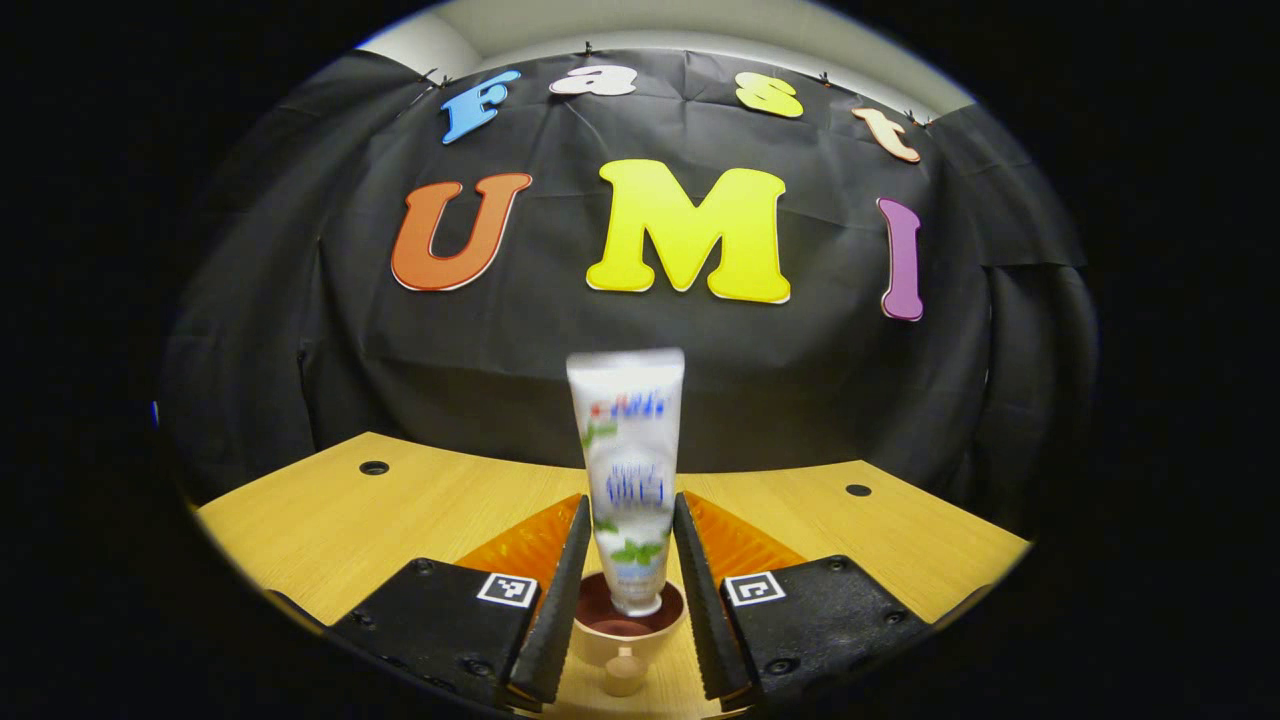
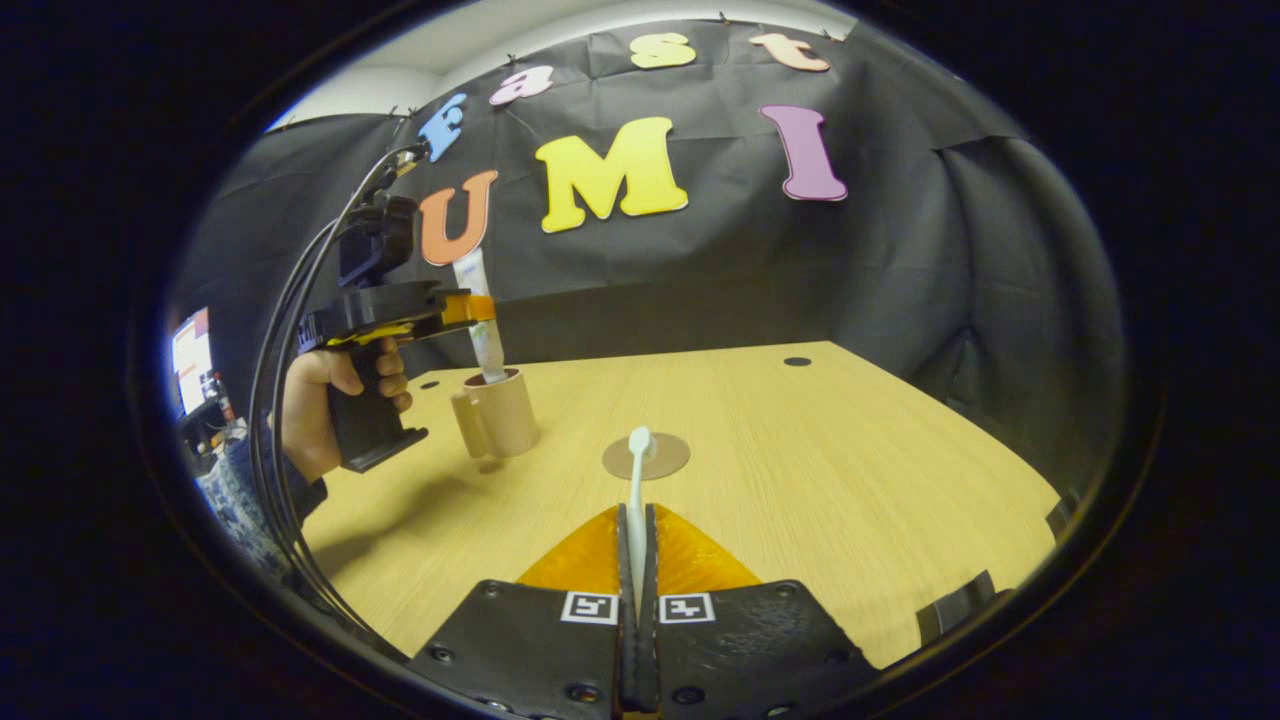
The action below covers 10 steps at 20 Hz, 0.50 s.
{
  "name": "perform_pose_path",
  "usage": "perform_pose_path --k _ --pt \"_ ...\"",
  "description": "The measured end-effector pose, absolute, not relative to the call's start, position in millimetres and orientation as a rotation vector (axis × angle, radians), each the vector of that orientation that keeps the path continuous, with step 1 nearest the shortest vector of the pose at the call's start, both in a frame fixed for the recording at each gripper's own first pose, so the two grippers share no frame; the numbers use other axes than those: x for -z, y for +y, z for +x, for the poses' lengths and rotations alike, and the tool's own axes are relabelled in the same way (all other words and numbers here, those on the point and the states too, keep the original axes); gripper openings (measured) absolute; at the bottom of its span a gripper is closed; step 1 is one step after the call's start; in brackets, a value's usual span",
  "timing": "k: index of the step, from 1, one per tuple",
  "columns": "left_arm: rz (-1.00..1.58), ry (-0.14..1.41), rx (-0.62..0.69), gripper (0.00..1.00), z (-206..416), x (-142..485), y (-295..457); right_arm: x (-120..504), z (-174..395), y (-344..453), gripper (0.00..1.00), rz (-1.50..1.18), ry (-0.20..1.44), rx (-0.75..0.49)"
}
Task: Put the toothbrush and toothpaste on the desktop into the cup, then pick up the cup and place it on the coaster on the desktop.
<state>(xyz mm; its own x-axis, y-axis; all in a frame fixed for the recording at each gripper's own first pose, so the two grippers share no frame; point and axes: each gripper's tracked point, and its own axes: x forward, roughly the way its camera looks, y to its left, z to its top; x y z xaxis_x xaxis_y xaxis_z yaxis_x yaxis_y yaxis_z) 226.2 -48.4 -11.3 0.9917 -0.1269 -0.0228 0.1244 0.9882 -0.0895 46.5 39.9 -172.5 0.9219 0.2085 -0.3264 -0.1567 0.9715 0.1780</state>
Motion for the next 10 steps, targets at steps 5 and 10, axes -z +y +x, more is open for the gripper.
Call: perform_pose_path --k 5,10 --pt "-0.052 0.036 0.127 0.93 222 7 -47 169 49 41 0.0 0.145 0.344 -0.183" --pt "-0.057 -0.001 0.112 0.98 217 -1 -29 158 60 50 0.0 0.135 0.328 -0.186"
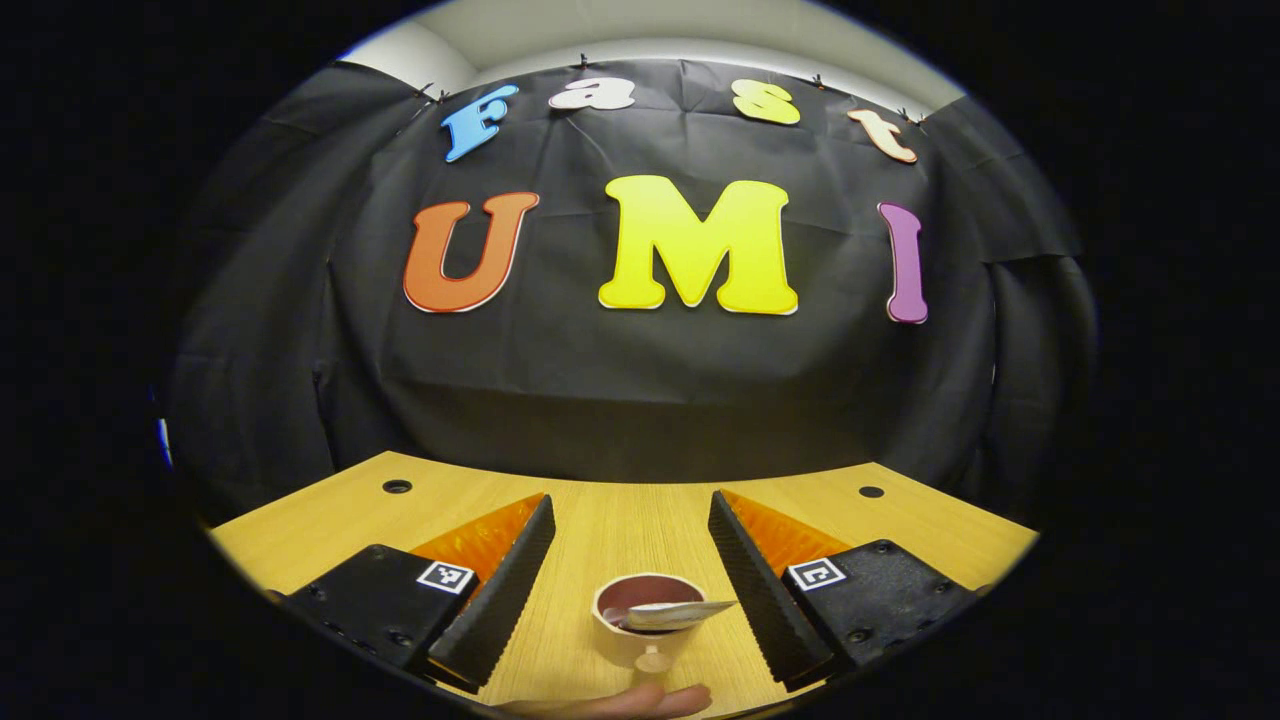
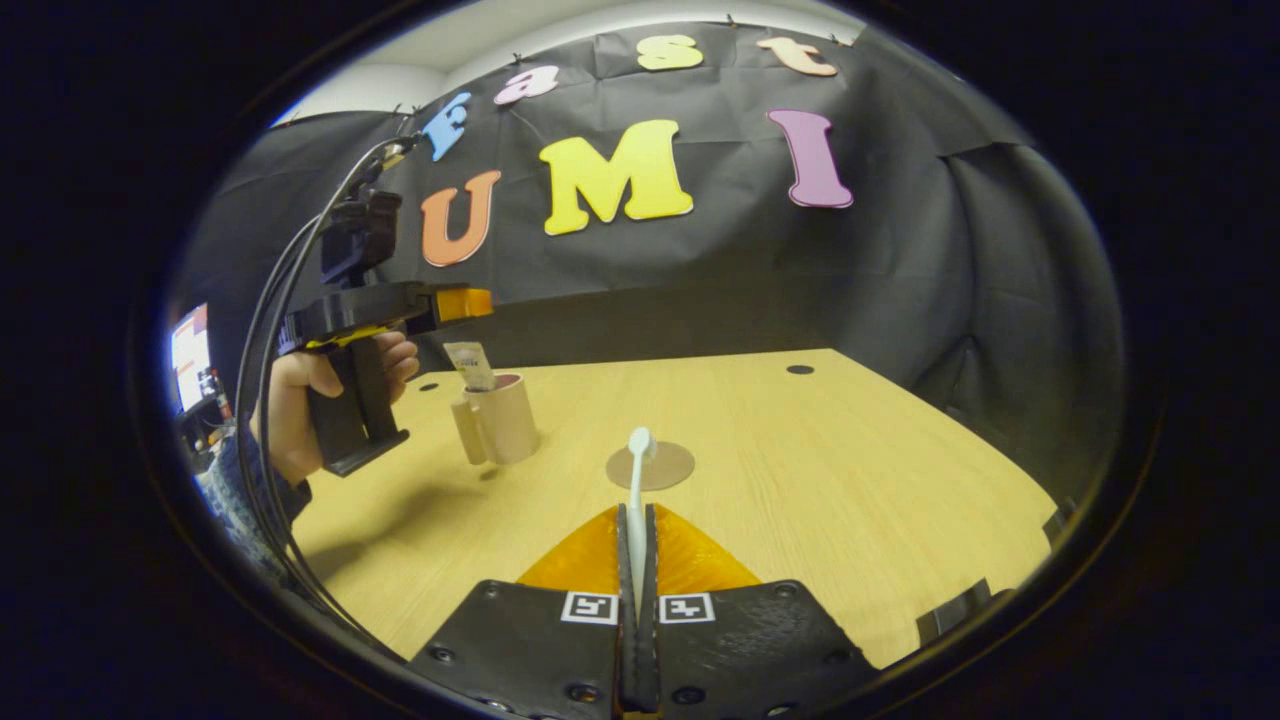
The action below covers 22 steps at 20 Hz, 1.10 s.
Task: Put the toothbrush and toothpaste on the desktop into the cup, then pick up the cup and place it on the coaster on the desktop.
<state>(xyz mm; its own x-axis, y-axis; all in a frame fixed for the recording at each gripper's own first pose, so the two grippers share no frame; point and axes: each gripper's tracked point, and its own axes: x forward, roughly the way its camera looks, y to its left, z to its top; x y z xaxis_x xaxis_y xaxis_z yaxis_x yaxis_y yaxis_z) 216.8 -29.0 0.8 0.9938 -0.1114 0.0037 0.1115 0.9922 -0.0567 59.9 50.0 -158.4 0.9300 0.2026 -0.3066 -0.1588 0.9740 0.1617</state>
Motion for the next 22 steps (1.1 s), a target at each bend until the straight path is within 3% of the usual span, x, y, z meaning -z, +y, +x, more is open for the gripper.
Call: perform_pose_path --k 8,13,22 --pt "-0.082 -0.059 0.077 0.97 199 -16 26 109 114 107 0.0 0.129 0.257 -0.243" --pt "-0.138 -0.041 0.024 0.97 192 1 55 55 161 162 0.0 0.176 0.187 -0.342" --pt "-0.135 0.012 0.042 0.98 182 28 69 -17 232 223 0.0 0.159 0.047 -0.428"
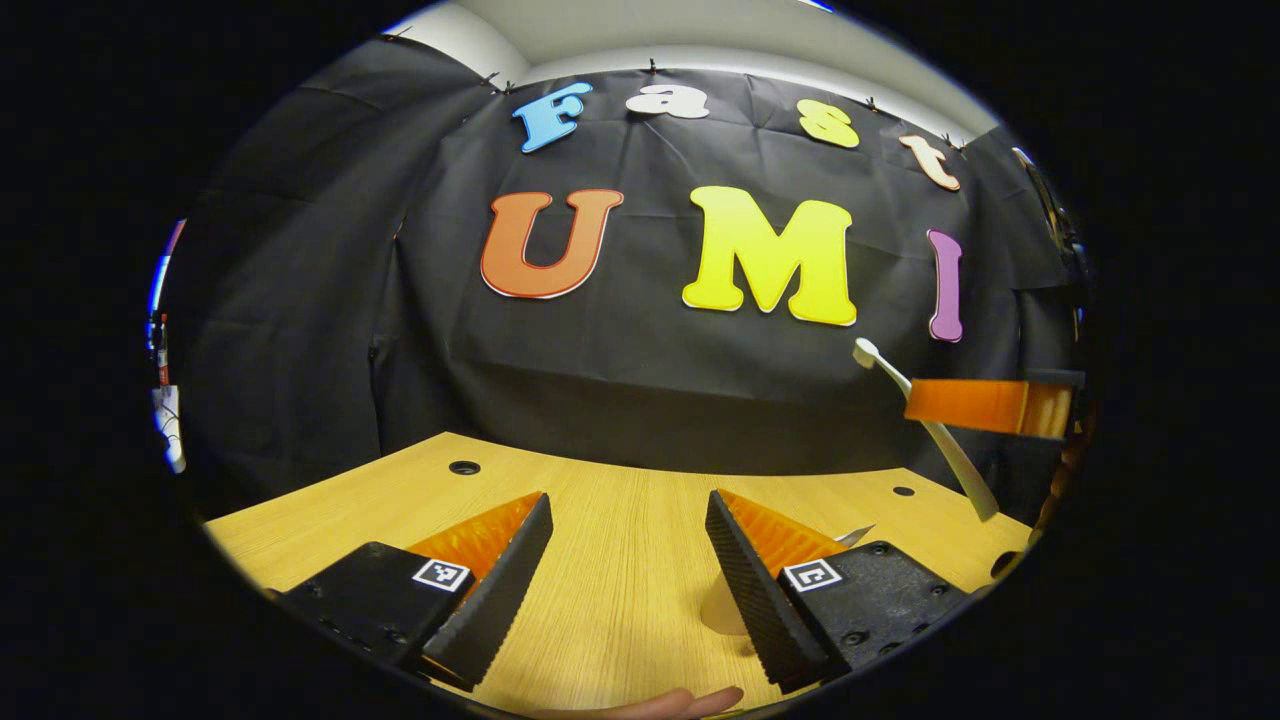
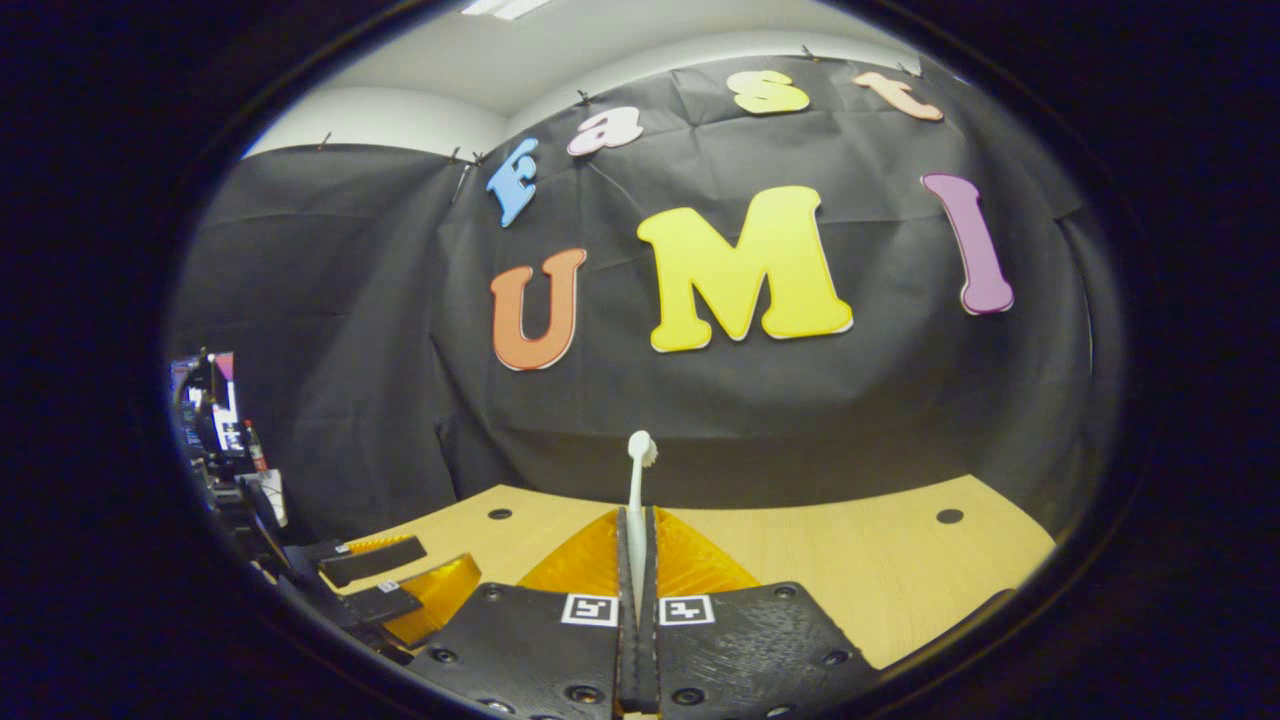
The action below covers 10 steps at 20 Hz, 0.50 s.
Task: Put the toothbrush and toothpaste on the desktop into the cup, then pick up the cup and place it on the coaster on the desktop.
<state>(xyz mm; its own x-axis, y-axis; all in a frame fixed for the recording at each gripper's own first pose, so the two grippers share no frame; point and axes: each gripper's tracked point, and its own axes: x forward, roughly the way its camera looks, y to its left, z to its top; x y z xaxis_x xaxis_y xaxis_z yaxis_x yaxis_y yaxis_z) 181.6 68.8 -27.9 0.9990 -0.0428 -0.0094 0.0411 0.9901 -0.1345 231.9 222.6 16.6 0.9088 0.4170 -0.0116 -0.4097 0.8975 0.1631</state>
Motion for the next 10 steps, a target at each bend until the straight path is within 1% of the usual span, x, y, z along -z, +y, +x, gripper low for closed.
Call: perform_pose_path --k 3,4,5,6,10 --pt "-0.133 0.005 0.054 0.98 175 27 69 -21 249 248 0.0 0.185 0.037 -0.481" --pt "-0.125 0.002 0.058 0.98 174 27 70 -19 254 254 0.03 0.194 0.044 -0.489" --pt "-0.117 -0.003 0.061 0.98 173 25 69 -15 259 259 0.03 0.2 0.056 -0.493" --pt "-0.108 -0.007 0.065 0.98 172 25 70 -10 261 265 0.01 0.208 0.067 -0.504" --pt "-0.116 -0.002 0.08 0.98 172 29 70 -3 266 273 0.03 0.2 0.071 -0.507"
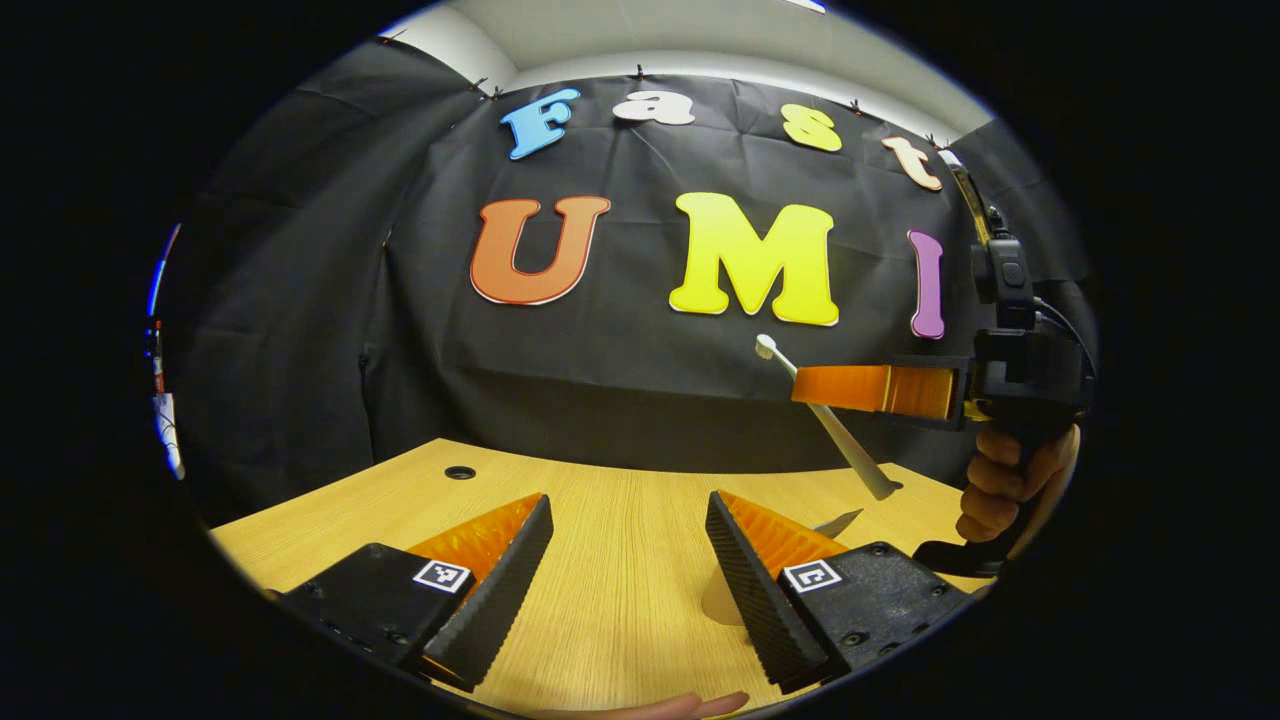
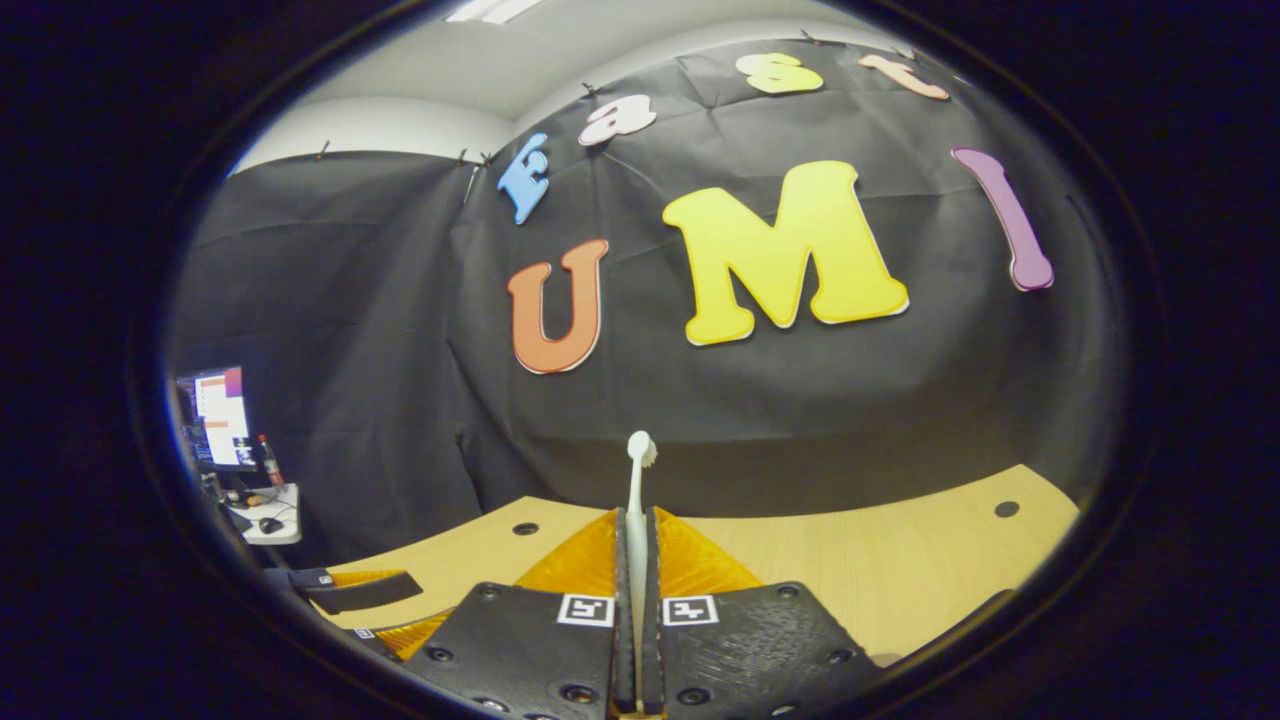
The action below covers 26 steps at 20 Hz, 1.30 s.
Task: Put the toothbrush and toothpaste on the desktop into the cup, then pick up the cup and place it on the coaster on the desktop.
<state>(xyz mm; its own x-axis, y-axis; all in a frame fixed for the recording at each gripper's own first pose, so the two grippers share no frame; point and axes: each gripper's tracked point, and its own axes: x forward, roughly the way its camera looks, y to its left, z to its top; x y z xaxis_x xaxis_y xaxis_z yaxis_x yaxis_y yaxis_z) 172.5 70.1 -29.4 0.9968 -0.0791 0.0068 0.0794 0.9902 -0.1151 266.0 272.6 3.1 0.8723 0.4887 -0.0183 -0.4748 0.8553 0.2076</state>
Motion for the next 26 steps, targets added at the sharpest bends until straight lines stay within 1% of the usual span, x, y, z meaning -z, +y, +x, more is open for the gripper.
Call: perform_pose_path --k 7,8,10,11,12,15,17,18,26 --pt "-0.14 0.041 0.095 0.98 173 44 70 -11 271 275 0.04 0.173 0.026 -0.488" --pt "-0.144 0.047 0.094 0.98 173 46 69 -8 268 276 0.08 0.169 0.031 -0.492" --pt "-0.145 0.058 0.095 0.98 173 49 69 -5 268 277 0.06 0.172 0.038 -0.496" --pt "-0.145 0.06 0.095 0.98 172 50 69 -5 267 278 0.08 0.175 0.04 -0.499" --pt "-0.144 0.061 0.094 0.98 173 50 70 -5 267 278 0.06 0.178 0.04 -0.5" --pt "-0.145 0.063 0.094 0.98 172 52 70 -4 267 278 0.07 0.179 0.041 -0.5" --pt "-0.148 0.07 0.094 0.98 173 54 69 -1 266 278 0.06 0.178 0.048 -0.497" --pt "-0.15 0.073 0.092 0.98 173 55 70 0 265 279 0.07 0.177 0.049 -0.503" --pt "-0.157 0.084 0.092 0.98 171 58 68 10 264 285 0.08 0.187 0.063 -0.514"
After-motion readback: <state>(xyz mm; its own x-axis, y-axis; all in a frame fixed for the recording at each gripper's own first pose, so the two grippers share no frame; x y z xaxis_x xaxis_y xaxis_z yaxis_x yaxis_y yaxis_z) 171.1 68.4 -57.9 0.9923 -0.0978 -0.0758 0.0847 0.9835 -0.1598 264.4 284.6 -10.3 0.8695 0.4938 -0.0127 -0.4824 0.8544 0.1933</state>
